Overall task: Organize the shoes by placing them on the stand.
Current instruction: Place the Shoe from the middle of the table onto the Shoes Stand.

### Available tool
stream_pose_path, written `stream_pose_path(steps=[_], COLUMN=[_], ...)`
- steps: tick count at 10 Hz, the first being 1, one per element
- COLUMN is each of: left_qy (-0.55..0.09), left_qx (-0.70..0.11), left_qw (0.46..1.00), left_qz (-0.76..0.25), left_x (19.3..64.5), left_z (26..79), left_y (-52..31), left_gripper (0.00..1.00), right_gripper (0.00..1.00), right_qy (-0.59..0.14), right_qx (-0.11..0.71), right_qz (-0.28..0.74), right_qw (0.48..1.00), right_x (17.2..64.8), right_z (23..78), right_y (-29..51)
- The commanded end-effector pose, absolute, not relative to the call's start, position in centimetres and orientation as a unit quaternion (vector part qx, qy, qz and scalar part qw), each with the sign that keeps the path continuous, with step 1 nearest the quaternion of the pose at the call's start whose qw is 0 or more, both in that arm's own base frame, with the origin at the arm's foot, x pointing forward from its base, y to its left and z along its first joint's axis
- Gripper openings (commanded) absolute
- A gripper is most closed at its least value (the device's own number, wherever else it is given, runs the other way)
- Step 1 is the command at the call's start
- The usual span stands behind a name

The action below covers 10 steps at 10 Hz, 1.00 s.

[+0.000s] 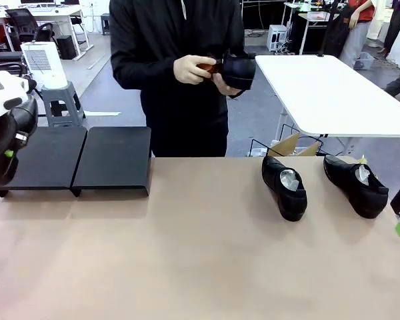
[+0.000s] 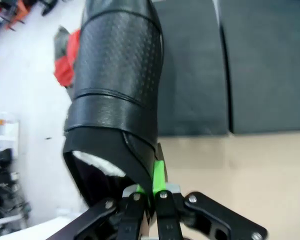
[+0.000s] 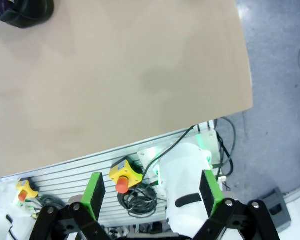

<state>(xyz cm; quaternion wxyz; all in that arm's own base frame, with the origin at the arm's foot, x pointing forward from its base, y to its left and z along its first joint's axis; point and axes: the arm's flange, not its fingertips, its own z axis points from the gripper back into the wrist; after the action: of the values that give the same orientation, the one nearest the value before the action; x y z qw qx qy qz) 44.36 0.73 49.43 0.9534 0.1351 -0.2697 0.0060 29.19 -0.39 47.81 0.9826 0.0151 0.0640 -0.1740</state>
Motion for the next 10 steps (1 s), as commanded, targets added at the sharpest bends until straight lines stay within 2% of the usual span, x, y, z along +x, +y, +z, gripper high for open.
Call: stream_pose_path(steps=[1, 5, 10], left_qy=[-0.27, -0.267, -0.243], left_qx=[0.135, 0.162, 0.165], left_qw=[0.953, 0.95, 0.956], left_qz=[0.01, -0.013, -0.016], left_x=[48.9, 53.0, 54.2], left_z=[48.8, 46.5, 43.7], left_y=[1.4, 3.0, 3.6], left_gripper=[0.0, 0.0, 0.0], right_gripper=[1.0, 1.0, 1.0], right_qy=[0.062, 0.062, 0.062], right_qx=[0.018, 0.018, 0.018], right_qz=[-0.171, -0.171, -0.171], right_qw=[0.983, 0.983, 0.983], right_x=[29.3, 29.3, 29.3], right_z=[47.9, 47.9, 47.9], right_y=[-0.4, -0.4, -0.4])
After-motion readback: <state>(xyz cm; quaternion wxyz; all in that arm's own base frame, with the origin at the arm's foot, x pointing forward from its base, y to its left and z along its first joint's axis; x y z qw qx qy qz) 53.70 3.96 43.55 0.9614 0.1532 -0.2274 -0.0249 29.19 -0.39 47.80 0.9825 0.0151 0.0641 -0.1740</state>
